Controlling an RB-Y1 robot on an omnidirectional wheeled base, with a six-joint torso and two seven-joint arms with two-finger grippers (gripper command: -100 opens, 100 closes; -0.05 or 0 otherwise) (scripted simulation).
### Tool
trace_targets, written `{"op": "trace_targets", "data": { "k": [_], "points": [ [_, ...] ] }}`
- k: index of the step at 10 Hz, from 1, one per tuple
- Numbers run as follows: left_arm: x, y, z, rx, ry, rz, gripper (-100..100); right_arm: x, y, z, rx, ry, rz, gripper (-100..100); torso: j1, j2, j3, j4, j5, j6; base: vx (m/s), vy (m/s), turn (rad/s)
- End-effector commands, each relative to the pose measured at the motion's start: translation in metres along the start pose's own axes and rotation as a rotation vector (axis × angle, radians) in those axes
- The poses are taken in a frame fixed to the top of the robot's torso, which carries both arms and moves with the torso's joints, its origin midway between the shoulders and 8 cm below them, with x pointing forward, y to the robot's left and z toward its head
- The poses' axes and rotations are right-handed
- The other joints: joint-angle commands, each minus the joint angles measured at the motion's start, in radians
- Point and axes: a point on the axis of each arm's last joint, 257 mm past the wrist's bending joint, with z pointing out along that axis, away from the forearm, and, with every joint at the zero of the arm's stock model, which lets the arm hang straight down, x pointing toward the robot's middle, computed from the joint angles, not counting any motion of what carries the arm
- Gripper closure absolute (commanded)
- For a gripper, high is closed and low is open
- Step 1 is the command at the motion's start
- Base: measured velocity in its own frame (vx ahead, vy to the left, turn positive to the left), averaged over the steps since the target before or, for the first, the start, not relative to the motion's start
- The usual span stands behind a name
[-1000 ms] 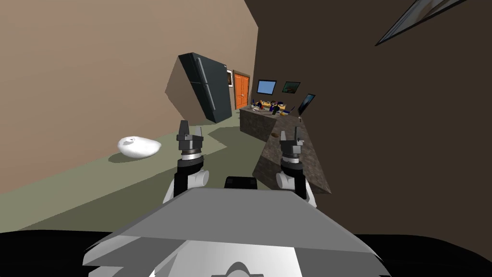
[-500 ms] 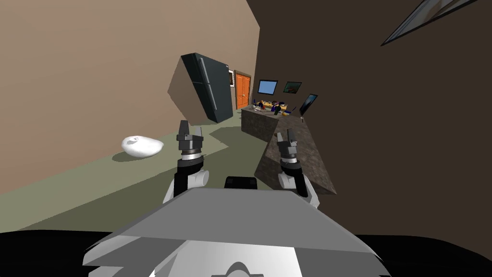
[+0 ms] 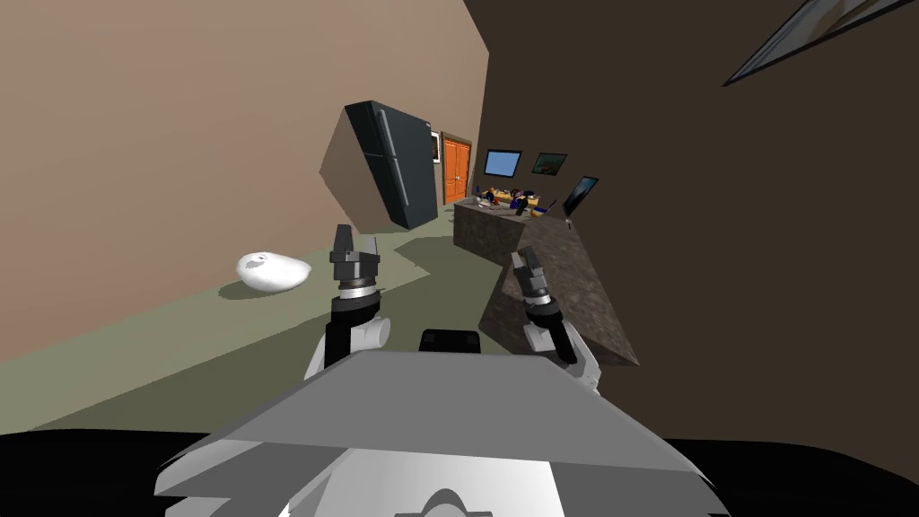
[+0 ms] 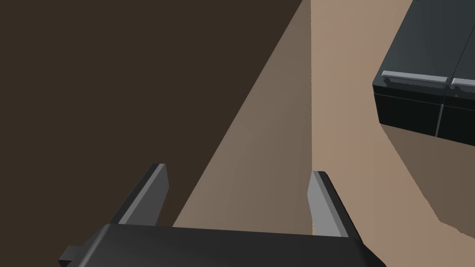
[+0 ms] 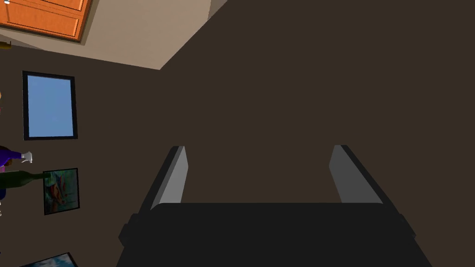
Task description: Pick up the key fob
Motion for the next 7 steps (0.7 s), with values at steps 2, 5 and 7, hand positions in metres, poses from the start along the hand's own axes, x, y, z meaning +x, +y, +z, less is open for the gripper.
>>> {"op": "trace_targets", "data": {
  "k": [2,5,7],
  "points": [
    [0.000,0.000,0.000,0.000,0.000,0.000,0,0.009,-0.013,-0.006,0.019,0.078,-0.040,-100,-0.001,0.000,0.000,0.000,0.000,0.000,-0.002,0.068,0.033],
    [0.000,0.000,0.000,0.000,0.000,0.000,0,0.017,-0.025,-0.014,0.039,0.165,-0.084,-100,0.001,0.000,0.000,0.000,0.000,0.000,0.003,0.082,0.033],
    [0.000,0.000,0.000,0.000,0.000,0.000,0,0.022,-0.038,-0.022,0.059,0.227,-0.116,-100,-0.001,0.000,0.000,0.000,0.000,0.000,0.011,0.062,0.050]
  ]
}}
